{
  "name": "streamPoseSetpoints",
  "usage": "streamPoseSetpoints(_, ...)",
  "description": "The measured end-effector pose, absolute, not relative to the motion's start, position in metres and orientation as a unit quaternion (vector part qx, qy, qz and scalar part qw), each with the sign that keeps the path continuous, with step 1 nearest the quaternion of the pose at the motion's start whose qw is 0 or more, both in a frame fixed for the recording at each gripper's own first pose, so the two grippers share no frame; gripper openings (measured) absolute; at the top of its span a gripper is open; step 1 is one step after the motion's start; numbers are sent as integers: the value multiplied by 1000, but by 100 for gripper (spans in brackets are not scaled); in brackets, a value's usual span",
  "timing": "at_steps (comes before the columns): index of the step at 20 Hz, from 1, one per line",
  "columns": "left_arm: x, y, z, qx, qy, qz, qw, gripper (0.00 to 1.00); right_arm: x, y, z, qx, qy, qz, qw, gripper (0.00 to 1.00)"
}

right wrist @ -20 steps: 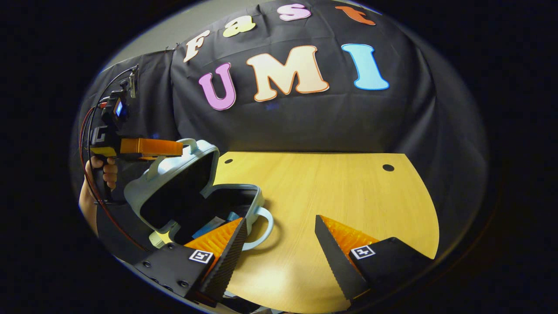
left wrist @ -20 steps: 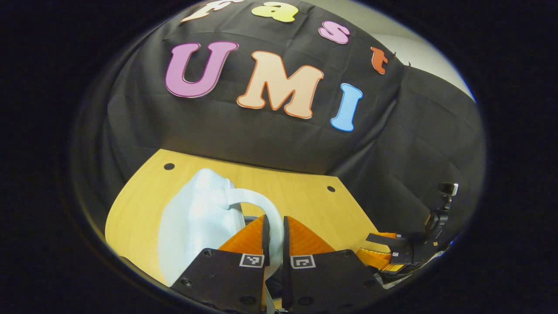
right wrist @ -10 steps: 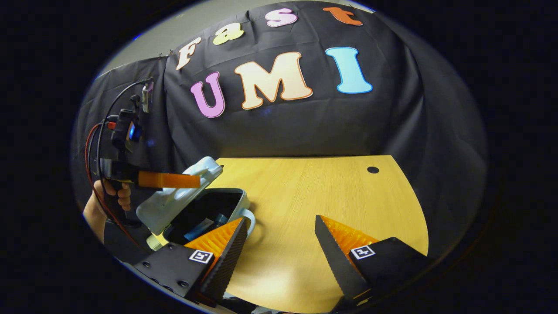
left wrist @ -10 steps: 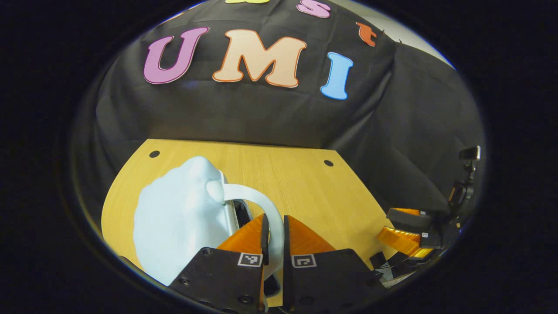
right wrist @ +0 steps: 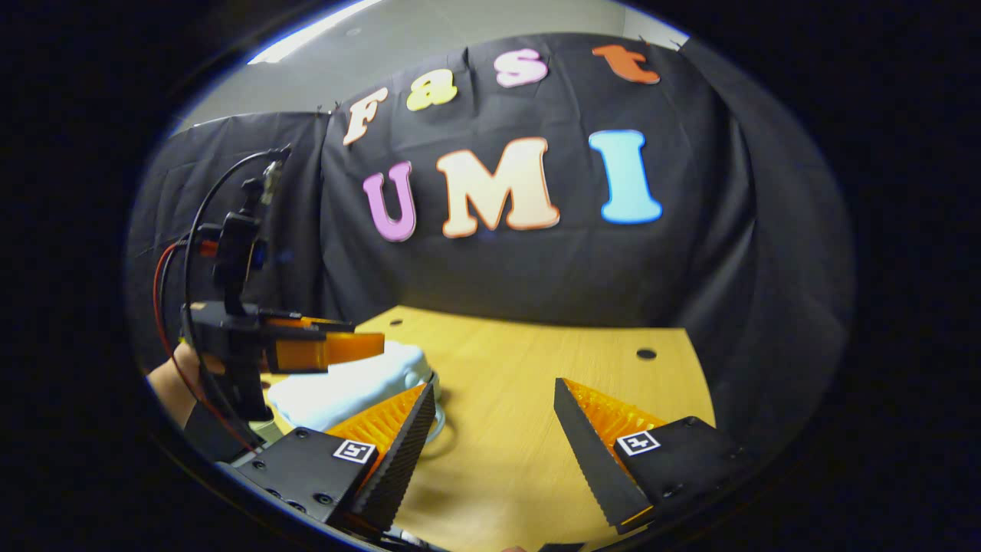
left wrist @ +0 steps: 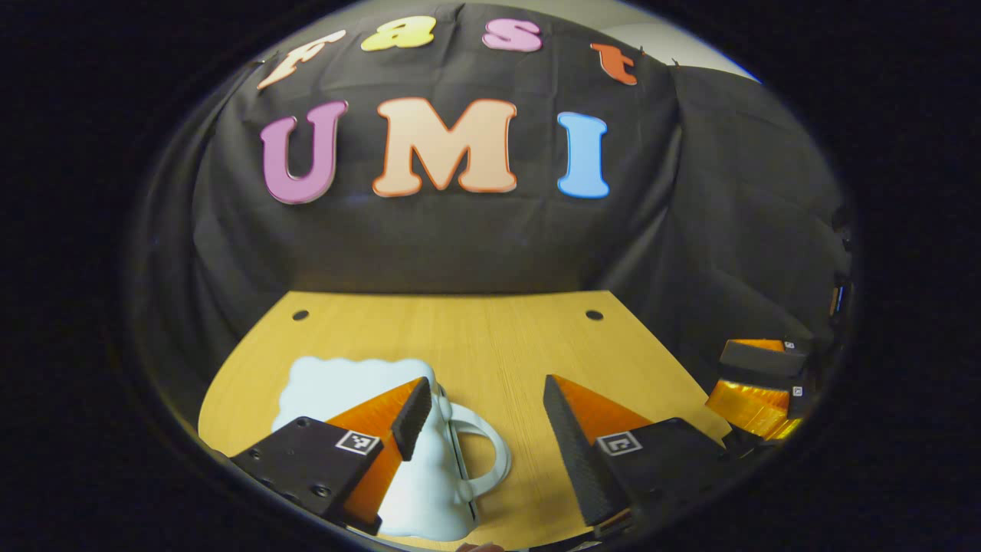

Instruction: First open the suitcase, pack the skin care products into it, and then close the suitcase.

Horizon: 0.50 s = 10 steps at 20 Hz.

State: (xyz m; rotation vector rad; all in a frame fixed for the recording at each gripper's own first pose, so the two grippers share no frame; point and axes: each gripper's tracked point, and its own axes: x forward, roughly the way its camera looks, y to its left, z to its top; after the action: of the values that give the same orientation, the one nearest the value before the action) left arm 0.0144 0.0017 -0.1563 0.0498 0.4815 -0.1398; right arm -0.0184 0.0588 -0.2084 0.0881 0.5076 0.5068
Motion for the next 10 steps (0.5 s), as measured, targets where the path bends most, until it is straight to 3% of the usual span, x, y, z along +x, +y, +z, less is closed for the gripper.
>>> streamPoseSetpoints(1,12,3,-142,32,212,-54,975,94,-8,59,-187,44,214,234,947,98)
streamPoseSetpoints(6,-3,4,-69,63,94,-8,994,94,20,53,-84,49,58,151,986,98)
streamPoseSetpoints(7,-3,0,-52,62,67,-16,996,93,17,56,-67,52,38,147,987,94)
streamPoseSetpoints(10,-4,-8,-18,59,33,-51,996,92,8,63,-47,38,14,132,990,97)
